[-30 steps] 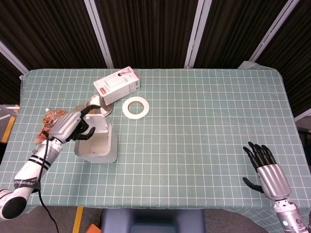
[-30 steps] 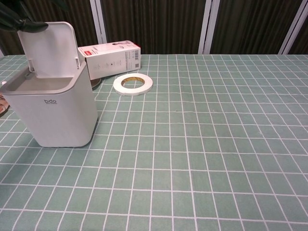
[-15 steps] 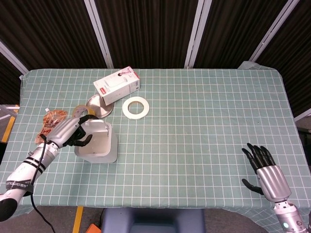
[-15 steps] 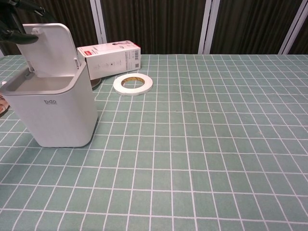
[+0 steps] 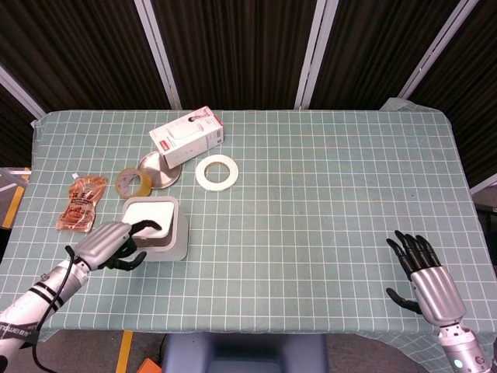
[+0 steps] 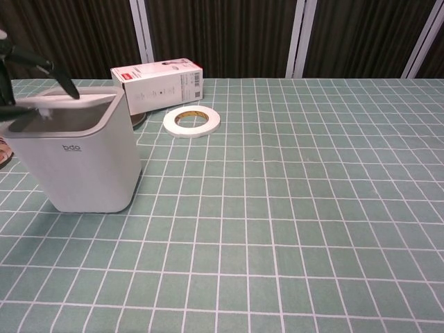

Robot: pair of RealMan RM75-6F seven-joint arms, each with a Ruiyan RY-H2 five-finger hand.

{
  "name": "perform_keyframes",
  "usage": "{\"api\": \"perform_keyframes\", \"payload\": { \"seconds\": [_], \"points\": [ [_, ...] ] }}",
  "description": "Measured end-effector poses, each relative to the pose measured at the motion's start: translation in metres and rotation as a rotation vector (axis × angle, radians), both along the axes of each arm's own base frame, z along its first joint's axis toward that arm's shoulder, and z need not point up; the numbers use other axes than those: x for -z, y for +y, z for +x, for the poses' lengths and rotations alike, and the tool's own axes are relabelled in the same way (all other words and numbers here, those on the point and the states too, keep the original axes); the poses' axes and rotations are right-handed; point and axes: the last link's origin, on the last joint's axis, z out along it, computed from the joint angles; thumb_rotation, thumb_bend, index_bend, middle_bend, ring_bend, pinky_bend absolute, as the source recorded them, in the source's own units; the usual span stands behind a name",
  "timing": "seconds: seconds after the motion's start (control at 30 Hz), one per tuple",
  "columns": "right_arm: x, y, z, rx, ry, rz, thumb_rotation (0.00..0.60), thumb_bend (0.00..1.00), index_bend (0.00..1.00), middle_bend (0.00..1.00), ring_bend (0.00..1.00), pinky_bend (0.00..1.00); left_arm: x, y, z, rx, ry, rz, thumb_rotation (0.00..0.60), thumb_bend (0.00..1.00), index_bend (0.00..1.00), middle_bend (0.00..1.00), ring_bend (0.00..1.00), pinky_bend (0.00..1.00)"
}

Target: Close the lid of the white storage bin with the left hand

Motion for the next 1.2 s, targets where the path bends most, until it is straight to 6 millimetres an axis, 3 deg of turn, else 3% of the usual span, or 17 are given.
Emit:
{"api": "perform_keyframes", "payload": {
  "seconds": [0.4, 0.63, 0.73, 0.8, 0.83, 0.87, 0.93, 1.03, 1.1, 1.2],
  "points": [
    [0.0, 0.002, 0.0, 0.007, -0.009, 0.038, 0.6, 0.3, 0.0, 0.0, 0.0, 0.0, 0.013, -0.001, -0.033, -0.094, 0.123, -0.142, 0.6, 0.49, 0.17, 1.0, 1.0, 1.0],
    [-0.002, 0.003, 0.001, 0.014, -0.014, 0.038, 0.6, 0.3, 0.0, 0.0, 0.0, 0.0, 0.003, -0.005, -0.028, -0.078, 0.042, -0.066, 0.6, 0.5, 0.08, 1.0, 1.0, 1.0],
    [-0.002, 0.004, 0.001, 0.019, -0.015, 0.043, 0.6, 0.3, 0.0, 0.0, 0.0, 0.0, -0.009, -0.007, -0.023, -0.025, -0.042, 0.042, 0.6, 0.49, 0.04, 0.92, 0.92, 1.0],
    [-0.002, 0.004, 0.001, 0.02, -0.014, 0.043, 0.6, 0.3, 0.0, 0.0, 0.0, 0.0, -0.02, -0.012, -0.021, 0.027, -0.092, 0.119, 0.6, 0.49, 0.03, 0.82, 0.8, 0.99],
    [-0.002, 0.004, 0.001, 0.019, -0.014, 0.043, 0.6, 0.3, 0.0, 0.0, 0.0, 0.0, -0.027, -0.016, -0.02, 0.066, -0.122, 0.171, 0.6, 0.49, 0.03, 0.75, 0.72, 0.95],
    [-0.001, 0.004, 0.001, 0.02, -0.013, 0.044, 0.6, 0.3, 0.0, 0.0, 0.0, 0.0, -0.033, -0.021, -0.02, 0.096, -0.141, 0.209, 0.6, 0.49, 0.03, 0.63, 0.59, 0.85],
    [0.0, 0.004, 0.001, 0.02, -0.009, 0.05, 0.6, 0.3, 0.0, 0.0, 0.0, 0.0, -0.044, -0.033, -0.025, 0.159, -0.174, 0.3, 0.6, 0.48, 0.03, 0.33, 0.27, 0.47],
    [0.002, 0.004, 0.001, 0.018, -0.004, 0.058, 0.6, 0.3, 0.0, 0.0, 0.0, 0.0, -0.053, -0.053, -0.045, 0.231, -0.173, 0.454, 0.6, 0.47, 0.03, 0.05, 0.02, 0.09],
    [0.004, 0.004, 0.001, 0.017, -0.002, 0.058, 0.6, 0.3, 0.0, 0.0, 0.0, 0.0, -0.052, -0.063, -0.064, 0.258, -0.141, 0.553, 0.6, 0.45, 0.06, 0.0, 0.0, 0.01],
    [0.007, 0.003, 0.001, 0.016, 0.002, 0.065, 0.6, 0.3, 0.0, 0.0, 0.0, 0.0, -0.039, -0.082, -0.102, 0.253, -0.075, 0.669, 0.6, 0.43, 0.03, 0.0, 0.0, 0.0]
  ]
}}
